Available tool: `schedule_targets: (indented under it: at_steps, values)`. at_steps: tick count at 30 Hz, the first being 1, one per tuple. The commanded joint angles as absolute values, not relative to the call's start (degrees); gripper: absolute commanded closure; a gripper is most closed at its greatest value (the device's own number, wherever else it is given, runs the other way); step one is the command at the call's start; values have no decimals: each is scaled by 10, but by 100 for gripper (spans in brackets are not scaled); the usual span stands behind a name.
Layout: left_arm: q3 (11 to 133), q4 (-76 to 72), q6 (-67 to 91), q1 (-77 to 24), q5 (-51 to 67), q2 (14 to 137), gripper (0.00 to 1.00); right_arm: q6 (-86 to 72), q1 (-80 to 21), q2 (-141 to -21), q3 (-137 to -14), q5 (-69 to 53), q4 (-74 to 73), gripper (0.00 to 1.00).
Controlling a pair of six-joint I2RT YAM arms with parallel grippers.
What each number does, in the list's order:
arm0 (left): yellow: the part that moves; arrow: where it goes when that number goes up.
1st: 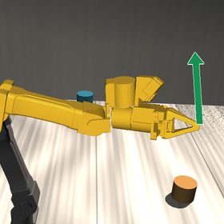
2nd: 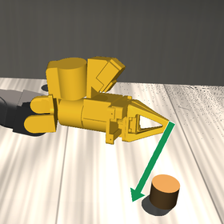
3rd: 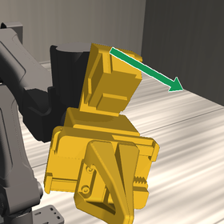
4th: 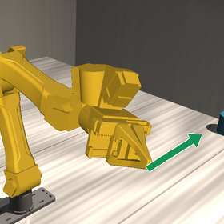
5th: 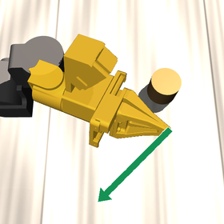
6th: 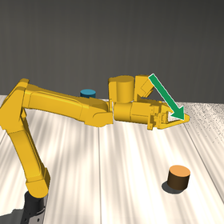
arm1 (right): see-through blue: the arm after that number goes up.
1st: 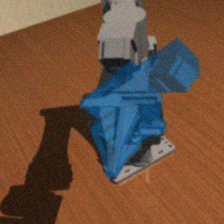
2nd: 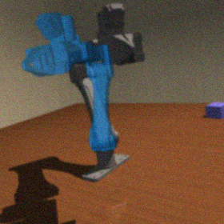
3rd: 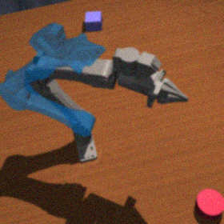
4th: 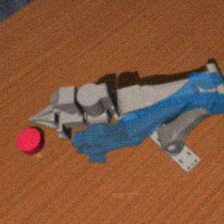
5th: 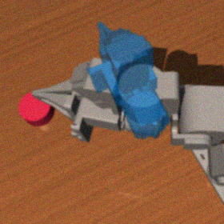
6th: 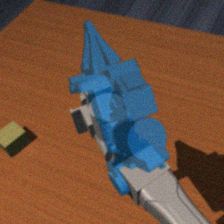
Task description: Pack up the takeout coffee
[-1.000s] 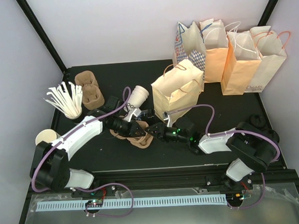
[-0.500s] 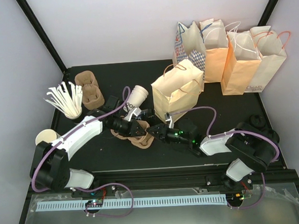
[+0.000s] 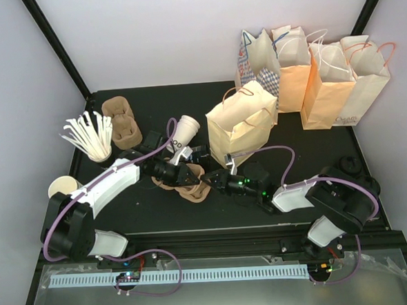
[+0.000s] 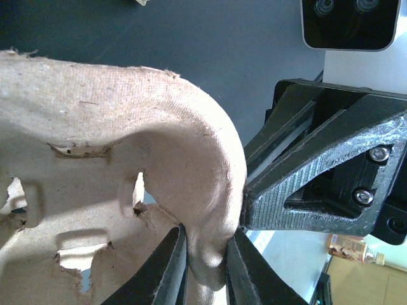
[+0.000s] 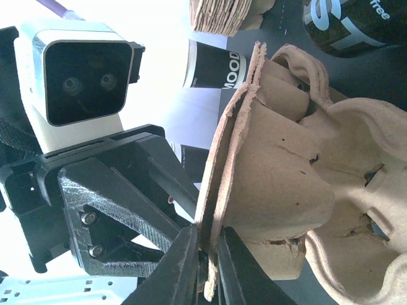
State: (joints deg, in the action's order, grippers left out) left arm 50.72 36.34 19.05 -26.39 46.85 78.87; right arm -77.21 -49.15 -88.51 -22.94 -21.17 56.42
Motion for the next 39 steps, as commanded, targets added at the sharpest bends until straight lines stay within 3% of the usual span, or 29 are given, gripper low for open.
schedule_targets:
  at_steps: [1,7,10,19,39]
  values:
    - [503,351,192,-268,488,780,82,-771,-493,-895,-238,-206,599,89]
    - [504,347,200,-268,485,781,82,-780,-493,-891,-222,-200,624,87]
    - [504,343,204,-268,490,783,82,-777,-493,-893,-221,-202,626,96]
    - [505,333,215,-261,490,770,83,-779,-493,-893,-209,-197,615,99]
    - [580,415,181,-261,440,754,79,-734,-494,-890,-250,-213,417,99]
